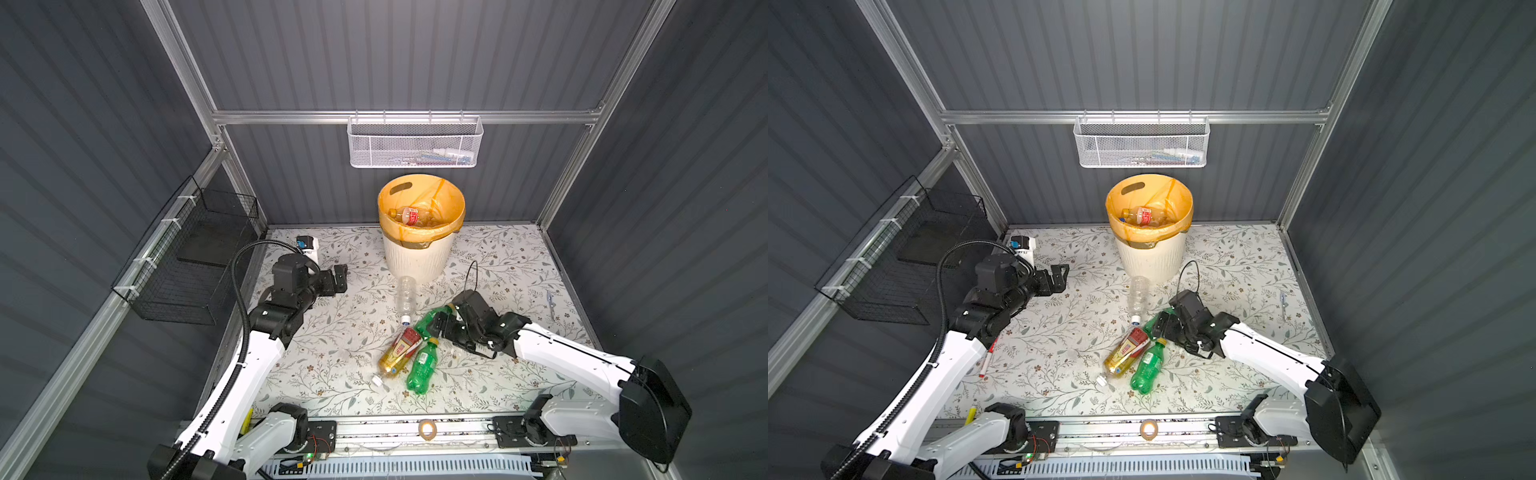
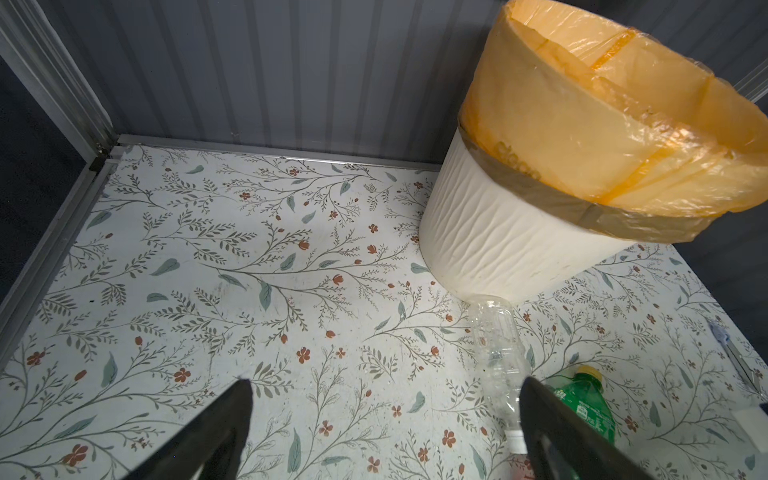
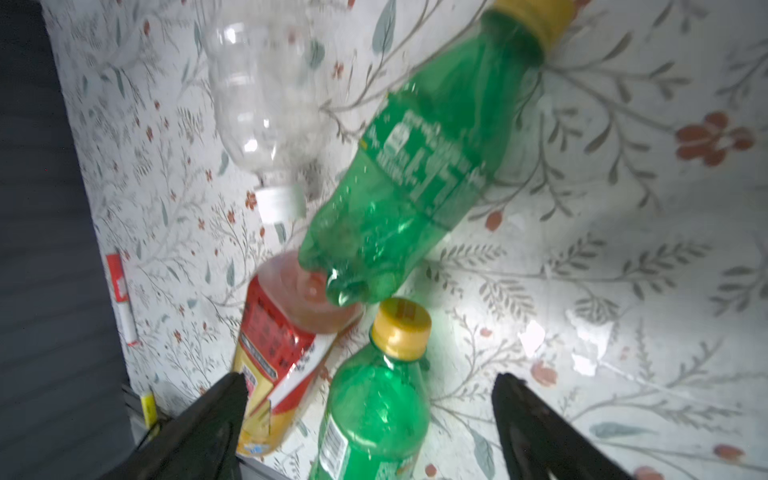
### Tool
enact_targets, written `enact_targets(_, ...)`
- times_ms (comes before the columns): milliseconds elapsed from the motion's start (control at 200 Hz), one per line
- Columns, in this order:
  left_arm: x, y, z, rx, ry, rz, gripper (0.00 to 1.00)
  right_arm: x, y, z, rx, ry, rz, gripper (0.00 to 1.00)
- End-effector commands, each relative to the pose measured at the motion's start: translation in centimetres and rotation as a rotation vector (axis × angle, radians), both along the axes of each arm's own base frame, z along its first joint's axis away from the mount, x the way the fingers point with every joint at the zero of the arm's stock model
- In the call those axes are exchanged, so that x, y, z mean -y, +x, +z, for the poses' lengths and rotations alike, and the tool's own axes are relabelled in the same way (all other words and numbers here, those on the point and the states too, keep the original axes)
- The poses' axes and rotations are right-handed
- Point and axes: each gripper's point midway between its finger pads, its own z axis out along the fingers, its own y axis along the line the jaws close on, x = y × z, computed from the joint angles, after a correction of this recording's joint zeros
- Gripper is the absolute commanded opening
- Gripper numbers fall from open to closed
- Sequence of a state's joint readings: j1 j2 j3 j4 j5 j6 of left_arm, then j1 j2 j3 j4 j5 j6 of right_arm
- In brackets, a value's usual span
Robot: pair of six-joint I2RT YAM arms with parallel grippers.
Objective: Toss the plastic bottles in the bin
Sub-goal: 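Lower the left gripper back while the right gripper grasps the green yellow-cap bottle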
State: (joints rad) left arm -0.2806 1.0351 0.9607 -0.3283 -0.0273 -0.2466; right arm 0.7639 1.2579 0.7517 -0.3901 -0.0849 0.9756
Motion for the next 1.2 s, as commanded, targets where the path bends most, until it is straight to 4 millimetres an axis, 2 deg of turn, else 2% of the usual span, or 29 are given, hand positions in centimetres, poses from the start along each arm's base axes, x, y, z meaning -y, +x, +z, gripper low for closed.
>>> enact_targets(0,0.8,0.5,-1.8,-0.039,-0.032,-0.012,1.0,0.9,-2.3,-1.6,-0.045,-0.117,0.052,0.94)
enact_targets(145,0.9,1.0,-2.8,-0.045,-0.03,-0.012,1.0,-1.1,-4.1,-2.9,-0.084,-0.147,0.145,0.93)
enact_targets(280,0.8,1.0,-3.5,-0.061,-0.023,-0.01,1.0,-3.1,-4.6,-3.6,-0.1,-0.156,0.206,0.93)
enact_targets(420,0.8,1.1,-4.3,-0.067,-0.029,-0.002,1.0,-3.4,-5.1,-4.9,-0.15,-0.207,0.218,0.92)
enact_targets(585,0.8,1.4,-4.7,-0.076,-0.006,-0.008,1.0,-1.6,-5.0,-5.8,-0.167,-0.305,0.18,0.83)
enact_targets(886,1.5,2.1,-4.9,-0.088,-0.024,-0.031,1.0,2.0,-4.3,-5.2,-0.141,-0.356,0.059,0.67)
enact_targets(1091,1.8,2.4,-4.9,-0.091,-0.023,-0.038,1.0,6.5,-3.5,-4.9,-0.137,-0.324,-0.08,0.64)
enact_targets(1196,1.9,2.6,-5.1,-0.098,-0.027,-0.041,1.0,9.3,-2.0,-5.1,-0.122,-0.308,-0.15,0.65)
